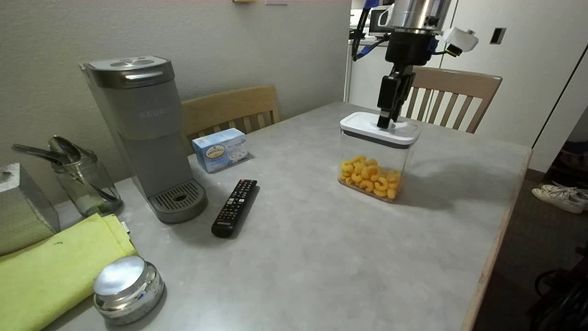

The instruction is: Pick up the white lid and put it on the table. Pick up the white lid and put it back on the container.

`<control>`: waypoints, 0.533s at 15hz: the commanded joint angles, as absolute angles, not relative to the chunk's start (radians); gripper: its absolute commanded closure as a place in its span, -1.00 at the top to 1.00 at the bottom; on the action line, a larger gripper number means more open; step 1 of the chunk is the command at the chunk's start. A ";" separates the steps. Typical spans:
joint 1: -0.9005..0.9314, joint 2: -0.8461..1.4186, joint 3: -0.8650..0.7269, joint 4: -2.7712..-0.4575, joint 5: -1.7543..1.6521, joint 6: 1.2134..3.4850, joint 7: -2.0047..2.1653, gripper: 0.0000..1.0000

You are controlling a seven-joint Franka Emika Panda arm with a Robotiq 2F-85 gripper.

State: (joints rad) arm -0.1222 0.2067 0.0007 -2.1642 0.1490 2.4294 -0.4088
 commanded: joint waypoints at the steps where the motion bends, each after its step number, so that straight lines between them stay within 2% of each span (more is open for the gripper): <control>1: -0.127 0.206 0.005 -2.164 0.177 2.415 -0.420 0.28; 4: -0.127 0.208 0.005 -2.163 0.176 2.416 -0.420 0.34; 8: -0.126 0.214 0.007 -2.156 0.178 2.419 -0.420 0.27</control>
State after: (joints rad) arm -0.1218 0.2073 0.0014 -2.1640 0.1496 2.4295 -0.4088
